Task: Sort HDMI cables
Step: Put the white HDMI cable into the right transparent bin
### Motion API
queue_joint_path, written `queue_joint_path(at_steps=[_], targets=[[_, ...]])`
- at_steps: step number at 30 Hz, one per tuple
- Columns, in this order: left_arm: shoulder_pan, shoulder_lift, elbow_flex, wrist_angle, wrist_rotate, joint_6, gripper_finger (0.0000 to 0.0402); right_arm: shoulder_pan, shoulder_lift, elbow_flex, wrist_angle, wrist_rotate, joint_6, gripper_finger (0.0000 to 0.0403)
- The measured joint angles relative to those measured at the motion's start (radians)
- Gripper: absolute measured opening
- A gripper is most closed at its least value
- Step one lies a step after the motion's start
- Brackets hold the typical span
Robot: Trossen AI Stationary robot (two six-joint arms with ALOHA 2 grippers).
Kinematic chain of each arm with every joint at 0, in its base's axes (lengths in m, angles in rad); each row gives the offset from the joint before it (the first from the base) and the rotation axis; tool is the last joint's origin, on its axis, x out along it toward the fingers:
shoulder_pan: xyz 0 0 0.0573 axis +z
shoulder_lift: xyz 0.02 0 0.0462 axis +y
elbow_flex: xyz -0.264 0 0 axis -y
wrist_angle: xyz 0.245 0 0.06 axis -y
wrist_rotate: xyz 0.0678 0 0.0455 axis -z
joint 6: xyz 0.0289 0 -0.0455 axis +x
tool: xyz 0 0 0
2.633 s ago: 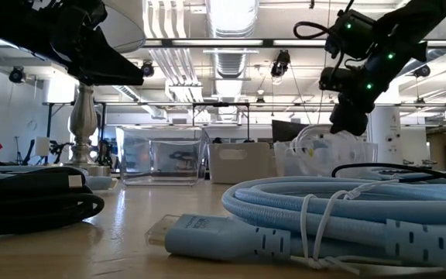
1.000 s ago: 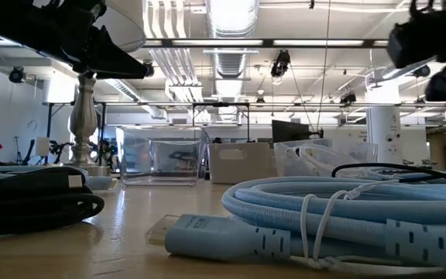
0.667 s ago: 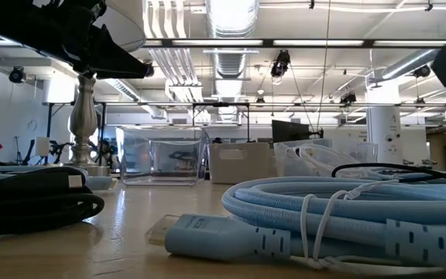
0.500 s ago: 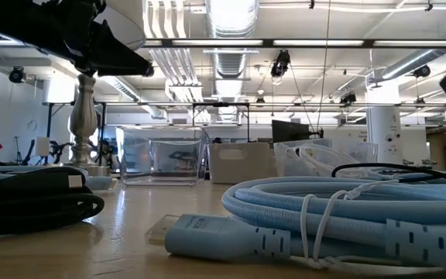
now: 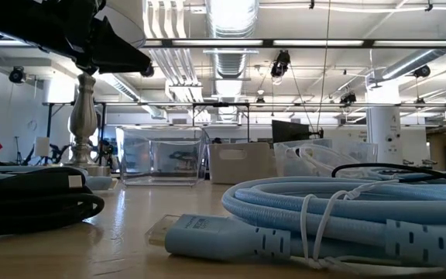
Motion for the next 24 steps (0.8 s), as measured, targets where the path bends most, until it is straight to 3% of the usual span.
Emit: queue_joint_path(at_steps=[9,20,24], targets=[[0.0,0.0,0.0,0.0,0.0,0.016,0.025,-0.001,-0.03,0.004,-0.025,0.001,-0.051,0.0051],[0.006,0.0,0.0,0.001,0.0,0.033,0.025,-0.018,-0.086,0.133,-0.026,-0.016,-0.07,0.0048],[0.016,0.0,0.0,0.001,0.0,0.04,0.025,-0.027,-0.119,0.201,-0.028,0.129,-0.166,0.0061]])
